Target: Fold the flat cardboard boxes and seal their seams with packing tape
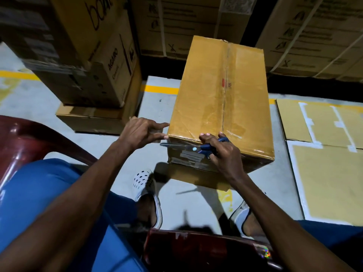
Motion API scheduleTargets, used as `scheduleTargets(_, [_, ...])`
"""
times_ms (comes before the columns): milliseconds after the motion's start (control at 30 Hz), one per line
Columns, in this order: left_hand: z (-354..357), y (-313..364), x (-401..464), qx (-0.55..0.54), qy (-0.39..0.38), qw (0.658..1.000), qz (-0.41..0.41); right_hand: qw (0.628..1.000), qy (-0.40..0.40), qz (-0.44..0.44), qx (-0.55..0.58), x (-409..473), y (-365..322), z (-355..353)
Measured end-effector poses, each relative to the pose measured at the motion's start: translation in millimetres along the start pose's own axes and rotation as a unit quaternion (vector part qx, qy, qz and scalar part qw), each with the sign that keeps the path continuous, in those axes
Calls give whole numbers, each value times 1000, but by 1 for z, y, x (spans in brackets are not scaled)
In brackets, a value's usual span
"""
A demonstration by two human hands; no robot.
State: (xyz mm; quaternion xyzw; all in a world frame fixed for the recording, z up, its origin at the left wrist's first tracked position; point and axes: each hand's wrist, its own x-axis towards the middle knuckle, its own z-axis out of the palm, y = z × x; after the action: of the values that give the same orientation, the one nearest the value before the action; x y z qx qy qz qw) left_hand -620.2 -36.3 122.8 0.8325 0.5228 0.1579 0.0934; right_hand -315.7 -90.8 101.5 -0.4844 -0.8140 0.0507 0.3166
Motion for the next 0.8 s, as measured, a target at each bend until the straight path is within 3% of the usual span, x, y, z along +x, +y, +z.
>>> scheduleTargets(200, [-5,2,2,-19,-33,999,-19,997,-13,-65,-50,-1,-2,26])
scheduleTargets(300, [-12,11,4,-51,-95,994,-31,994,-20,-93,-61,-6,11,19])
scheduleTargets(533, [-8,35,11,0,-109,993,40,988,-28,-136,-72,-8,53,-23])
scheduleTargets(667, [4,44,19,-12,-137,989,49,992,-69,-84,-71,-12,89,-60])
scheduleTargets(800, [14,52,28,-27,-147,989,-19,993,-105,14,-47,-17,92,-65])
